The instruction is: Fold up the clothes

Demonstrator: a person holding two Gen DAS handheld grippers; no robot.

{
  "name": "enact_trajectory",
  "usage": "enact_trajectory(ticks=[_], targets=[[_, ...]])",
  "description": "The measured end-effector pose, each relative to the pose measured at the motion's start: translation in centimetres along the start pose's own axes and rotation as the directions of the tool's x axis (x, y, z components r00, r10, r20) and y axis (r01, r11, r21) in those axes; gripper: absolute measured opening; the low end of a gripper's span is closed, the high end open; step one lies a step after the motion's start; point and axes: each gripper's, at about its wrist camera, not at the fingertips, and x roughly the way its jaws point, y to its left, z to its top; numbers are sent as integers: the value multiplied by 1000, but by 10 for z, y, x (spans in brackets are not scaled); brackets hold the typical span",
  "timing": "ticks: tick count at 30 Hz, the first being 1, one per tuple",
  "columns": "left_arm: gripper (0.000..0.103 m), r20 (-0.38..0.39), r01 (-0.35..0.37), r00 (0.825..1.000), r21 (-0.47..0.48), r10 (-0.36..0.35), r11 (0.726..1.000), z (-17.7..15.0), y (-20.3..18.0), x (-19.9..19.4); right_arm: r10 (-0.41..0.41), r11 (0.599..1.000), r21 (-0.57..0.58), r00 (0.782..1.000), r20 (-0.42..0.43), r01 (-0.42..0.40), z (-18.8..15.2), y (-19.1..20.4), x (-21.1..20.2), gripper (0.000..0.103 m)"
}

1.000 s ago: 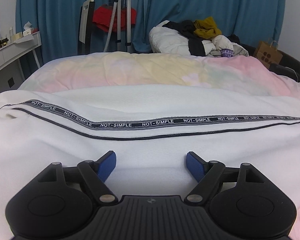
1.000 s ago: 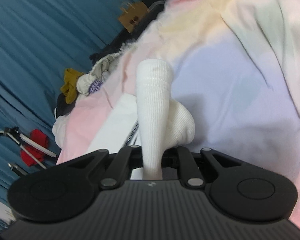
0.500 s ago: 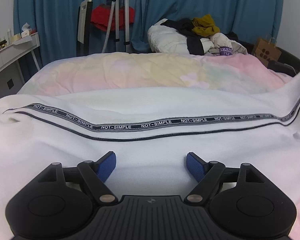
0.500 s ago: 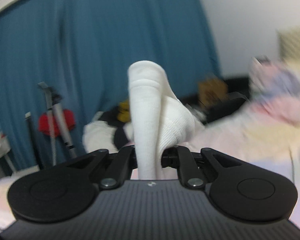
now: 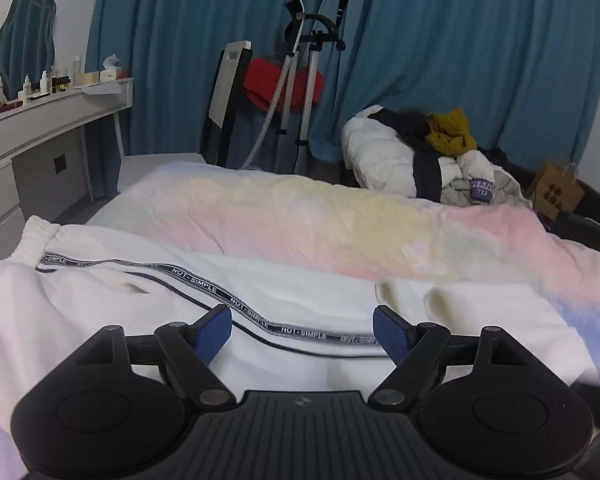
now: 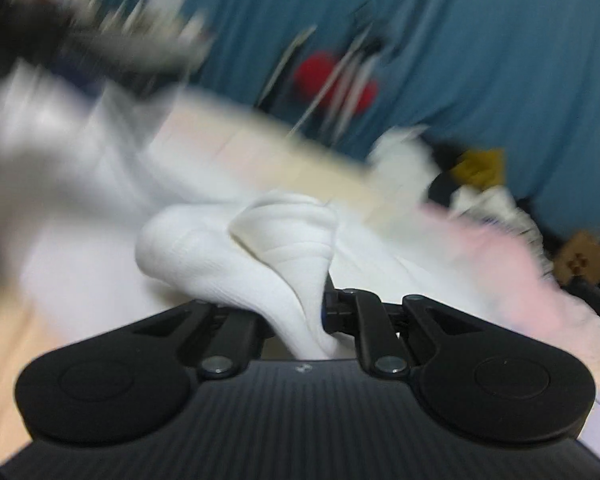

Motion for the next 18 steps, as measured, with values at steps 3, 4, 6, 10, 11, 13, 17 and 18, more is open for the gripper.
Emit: enact_trajectory(ticks=[3,4,6,10,11,13,17,18], targets=[[80,3,13,1000,-14,-13,1000,3,2,-1,-33,998,-52,999,-19,32,-2,16,0,12],[80,6,19,1000,-15,-19,1000,3,2,-1,-43,998,-47,999,-15,42,1,16,-3,12],[80,11,32,999,-16,-32,999,4,3,-2,-49,999,-11,999,4,49,11,16,-11,13],[80,12,53,999,-36,-53,998,6,9,-2,-5,1000,2,1000,-1,5,12,33,-15,13],[80,9,65,998,-43,-64,997,5,11,-2,-1,1000,-4,1000,-9,1,11,36,-11,14],[80,6,91,996,-60,-91,994,5,14,-2,1,1000,-3,1000,-7,-1,11,37,-9,14],[80,12,154,988,-105,-154,983,4,20,-2,6,1000,-1,1000,-2,-6,11,39,-6,16],[80,13,160,987,-107,-160,981,4,21,-2,17,1000,8,1000,-2,-17,12,38,-6,21]])
